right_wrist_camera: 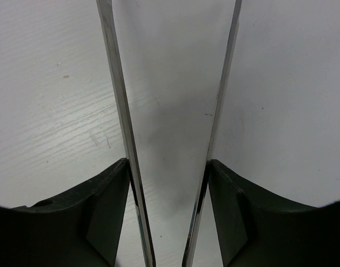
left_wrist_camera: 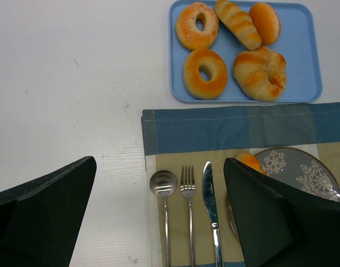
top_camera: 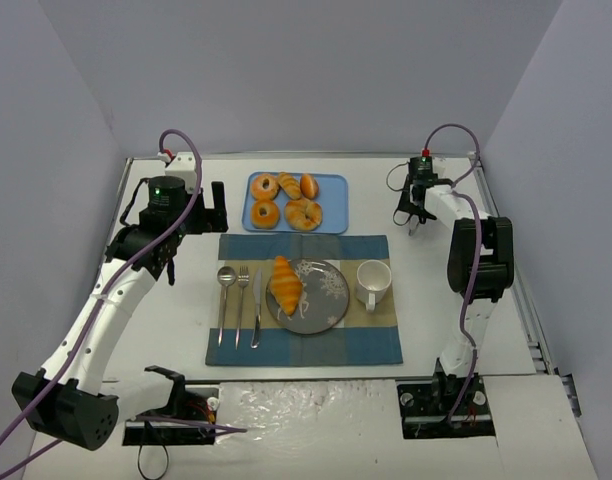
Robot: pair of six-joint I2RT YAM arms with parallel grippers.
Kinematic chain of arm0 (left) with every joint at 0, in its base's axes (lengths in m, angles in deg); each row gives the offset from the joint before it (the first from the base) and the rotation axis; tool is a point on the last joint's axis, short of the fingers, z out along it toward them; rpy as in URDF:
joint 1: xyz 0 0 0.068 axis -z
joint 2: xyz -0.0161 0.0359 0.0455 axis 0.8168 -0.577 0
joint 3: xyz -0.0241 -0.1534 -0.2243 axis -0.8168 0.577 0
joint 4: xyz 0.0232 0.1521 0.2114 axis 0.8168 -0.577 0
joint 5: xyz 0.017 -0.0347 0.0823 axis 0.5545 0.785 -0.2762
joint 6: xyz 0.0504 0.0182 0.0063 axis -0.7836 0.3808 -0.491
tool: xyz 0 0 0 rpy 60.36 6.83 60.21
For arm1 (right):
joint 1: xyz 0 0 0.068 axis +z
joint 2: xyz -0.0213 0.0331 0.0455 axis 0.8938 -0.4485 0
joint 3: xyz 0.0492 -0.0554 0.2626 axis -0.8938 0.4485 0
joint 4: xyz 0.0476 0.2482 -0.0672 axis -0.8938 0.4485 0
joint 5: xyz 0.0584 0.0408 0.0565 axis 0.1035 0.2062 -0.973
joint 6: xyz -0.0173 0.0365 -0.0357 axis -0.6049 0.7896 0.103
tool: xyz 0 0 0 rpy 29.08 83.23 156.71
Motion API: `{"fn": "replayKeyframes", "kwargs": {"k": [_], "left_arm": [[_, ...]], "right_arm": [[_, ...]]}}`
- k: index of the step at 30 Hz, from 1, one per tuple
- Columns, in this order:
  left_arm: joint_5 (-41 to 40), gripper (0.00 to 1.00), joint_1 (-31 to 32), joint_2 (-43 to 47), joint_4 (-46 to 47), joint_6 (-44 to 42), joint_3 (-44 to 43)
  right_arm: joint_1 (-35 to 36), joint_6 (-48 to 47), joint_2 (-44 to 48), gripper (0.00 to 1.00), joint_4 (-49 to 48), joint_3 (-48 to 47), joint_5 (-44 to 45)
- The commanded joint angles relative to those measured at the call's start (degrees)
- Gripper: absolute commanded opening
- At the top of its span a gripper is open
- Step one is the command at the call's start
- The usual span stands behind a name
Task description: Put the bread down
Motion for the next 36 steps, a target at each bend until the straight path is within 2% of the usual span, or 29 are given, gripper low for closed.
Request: {"fn": "replayKeyframes", "kwargs": {"k": [1,14,20,26,30,36], "left_arm": [[-0.30,0.97,-0.27,1.09,2.43,-0.23,-3.26],[-0.30,0.97,-0.27,1.09,2.36,-0.23,-3.25],[-0.30,0.97,-0.27,0.94,2.43,-0.23,-3.26],[-0.39,0.97,-0.27,0.99,2.35,-0.23,-3.17],[-0.39,0.97,-0.27,0.92,2.43,-0.23,-3.17],[-0.36,0.97,-0.27,0.68,2.35,-0.23,-3.14]], "right_arm": [[-0.94,0.68,-1.20,0.54,-1.81,1.35,-0.32],[-2.09,1.33,-1.80,0.62,-1.64,3.54,-2.15],[-2.09,1.32,1.51,0.71,-1.57,4.19,-2.60],[-2.08,1.24,3.52,0.76,-1.01,4.32,-2.78],[-2.00,1.64,6.31,0.77,-0.93,5.38,-2.70],[-1.47,1.47,15.71,0.77,-0.93,6.31,-4.42]]}}
